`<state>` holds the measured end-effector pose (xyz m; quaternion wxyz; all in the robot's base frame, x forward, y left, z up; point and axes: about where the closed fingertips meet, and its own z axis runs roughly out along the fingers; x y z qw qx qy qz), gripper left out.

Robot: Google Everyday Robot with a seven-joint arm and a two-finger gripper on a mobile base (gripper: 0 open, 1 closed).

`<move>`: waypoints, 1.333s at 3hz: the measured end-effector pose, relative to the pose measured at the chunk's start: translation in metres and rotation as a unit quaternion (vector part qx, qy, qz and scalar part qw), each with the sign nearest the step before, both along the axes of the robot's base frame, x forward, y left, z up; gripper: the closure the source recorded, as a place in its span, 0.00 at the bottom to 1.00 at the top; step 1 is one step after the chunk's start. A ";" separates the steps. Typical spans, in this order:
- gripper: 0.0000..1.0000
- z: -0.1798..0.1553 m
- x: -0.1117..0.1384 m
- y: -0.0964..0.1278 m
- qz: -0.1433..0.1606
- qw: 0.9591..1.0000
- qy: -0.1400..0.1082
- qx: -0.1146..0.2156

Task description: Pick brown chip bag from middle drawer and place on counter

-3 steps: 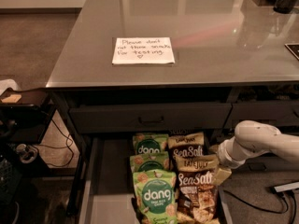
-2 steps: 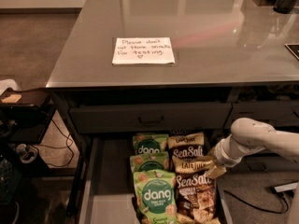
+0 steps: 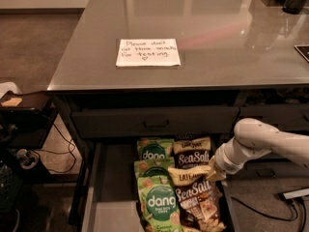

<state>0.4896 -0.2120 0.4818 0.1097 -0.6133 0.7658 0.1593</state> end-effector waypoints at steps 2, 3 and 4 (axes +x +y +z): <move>1.00 0.100 -0.047 0.023 0.043 0.997 -0.067 0.016; 1.00 0.165 -0.066 0.033 0.052 0.992 -0.115 0.008; 1.00 0.225 -0.080 0.053 0.065 0.985 -0.160 0.009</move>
Offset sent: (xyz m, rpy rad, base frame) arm -0.0726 0.0299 0.1789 0.0161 -0.2401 0.1185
